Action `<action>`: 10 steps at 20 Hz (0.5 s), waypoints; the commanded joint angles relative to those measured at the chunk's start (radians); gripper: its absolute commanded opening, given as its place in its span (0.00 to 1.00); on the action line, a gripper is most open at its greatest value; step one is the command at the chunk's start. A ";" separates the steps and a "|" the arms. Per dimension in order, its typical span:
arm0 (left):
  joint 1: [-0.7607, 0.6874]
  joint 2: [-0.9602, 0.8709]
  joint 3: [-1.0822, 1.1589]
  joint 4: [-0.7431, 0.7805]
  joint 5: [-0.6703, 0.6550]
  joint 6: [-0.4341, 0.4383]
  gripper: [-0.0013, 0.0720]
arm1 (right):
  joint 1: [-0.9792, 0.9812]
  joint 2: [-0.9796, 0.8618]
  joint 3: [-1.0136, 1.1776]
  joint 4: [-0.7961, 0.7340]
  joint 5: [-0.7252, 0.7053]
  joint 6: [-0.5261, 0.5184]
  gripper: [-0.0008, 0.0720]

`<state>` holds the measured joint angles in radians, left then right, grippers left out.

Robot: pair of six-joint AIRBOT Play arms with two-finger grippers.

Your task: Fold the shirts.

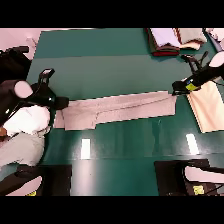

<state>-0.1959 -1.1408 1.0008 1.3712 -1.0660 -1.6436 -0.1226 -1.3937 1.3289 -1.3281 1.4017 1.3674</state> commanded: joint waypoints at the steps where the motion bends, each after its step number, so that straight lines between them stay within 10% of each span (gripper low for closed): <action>1: 0.001 -0.146 0.114 0.025 0.050 0.001 0.04 | 0.009 -0.125 0.105 0.001 0.014 0.002 0.02; 4: 0.001 -0.163 0.129 0.025 0.082 -0.001 0.05 | 0.007 -0.175 0.117 0.002 0.001 0.001 0.05; 5: 0.001 -0.163 0.130 0.025 0.088 -0.001 0.11 | 0.006 -0.182 0.117 0.001 -0.014 0.001 0.25; 7: 0.001 -0.163 0.134 0.024 0.079 -0.009 0.76 | -0.017 -0.182 0.117 0.033 -0.031 -0.024 0.46; 10: 0.000 -0.163 0.167 0.016 0.028 -0.007 0.75 | -0.104 -0.182 0.105 0.151 0.018 -0.099 0.58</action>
<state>-0.1959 -1.2968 1.1416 1.3945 -1.0077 -1.6478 -0.1688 -1.5658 1.4380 -1.2652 1.3922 1.3270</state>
